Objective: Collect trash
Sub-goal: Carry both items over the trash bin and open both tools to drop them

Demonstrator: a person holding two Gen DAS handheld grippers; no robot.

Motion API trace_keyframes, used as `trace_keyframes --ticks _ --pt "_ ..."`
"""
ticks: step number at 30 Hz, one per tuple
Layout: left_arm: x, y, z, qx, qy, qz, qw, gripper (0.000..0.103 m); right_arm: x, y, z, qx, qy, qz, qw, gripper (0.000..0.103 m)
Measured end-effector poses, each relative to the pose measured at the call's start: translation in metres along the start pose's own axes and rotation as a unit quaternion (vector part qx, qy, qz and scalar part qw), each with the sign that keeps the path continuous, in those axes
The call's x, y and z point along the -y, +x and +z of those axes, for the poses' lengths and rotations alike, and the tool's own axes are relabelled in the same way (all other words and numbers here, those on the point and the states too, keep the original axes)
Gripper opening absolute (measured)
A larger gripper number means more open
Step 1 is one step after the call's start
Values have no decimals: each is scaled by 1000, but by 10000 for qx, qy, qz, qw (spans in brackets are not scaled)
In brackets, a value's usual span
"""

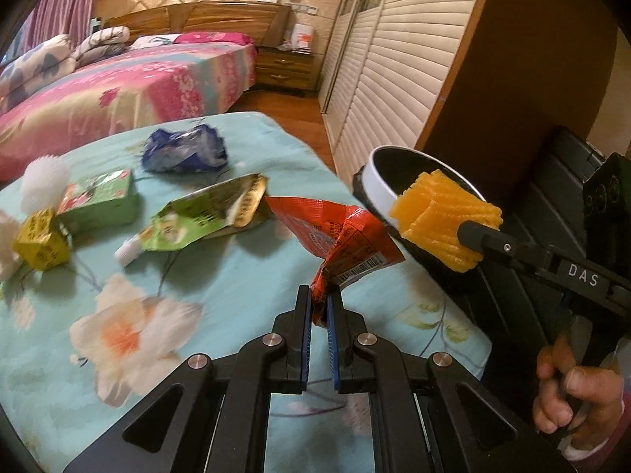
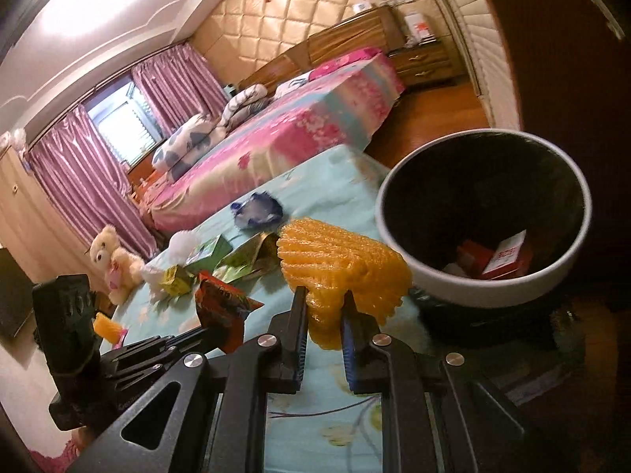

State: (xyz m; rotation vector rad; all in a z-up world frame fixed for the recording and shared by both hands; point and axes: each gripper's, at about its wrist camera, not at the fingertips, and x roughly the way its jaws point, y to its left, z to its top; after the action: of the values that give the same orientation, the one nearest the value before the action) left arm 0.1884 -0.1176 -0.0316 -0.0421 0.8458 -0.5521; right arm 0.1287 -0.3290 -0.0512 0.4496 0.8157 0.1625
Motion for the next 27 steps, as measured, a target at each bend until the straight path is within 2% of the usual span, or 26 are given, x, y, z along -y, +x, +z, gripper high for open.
trace_keyframes --ticks 27 --pt "54 53 46 -19 581 -216 9981 5 65 -18 32 358 329 -514 9975 15"
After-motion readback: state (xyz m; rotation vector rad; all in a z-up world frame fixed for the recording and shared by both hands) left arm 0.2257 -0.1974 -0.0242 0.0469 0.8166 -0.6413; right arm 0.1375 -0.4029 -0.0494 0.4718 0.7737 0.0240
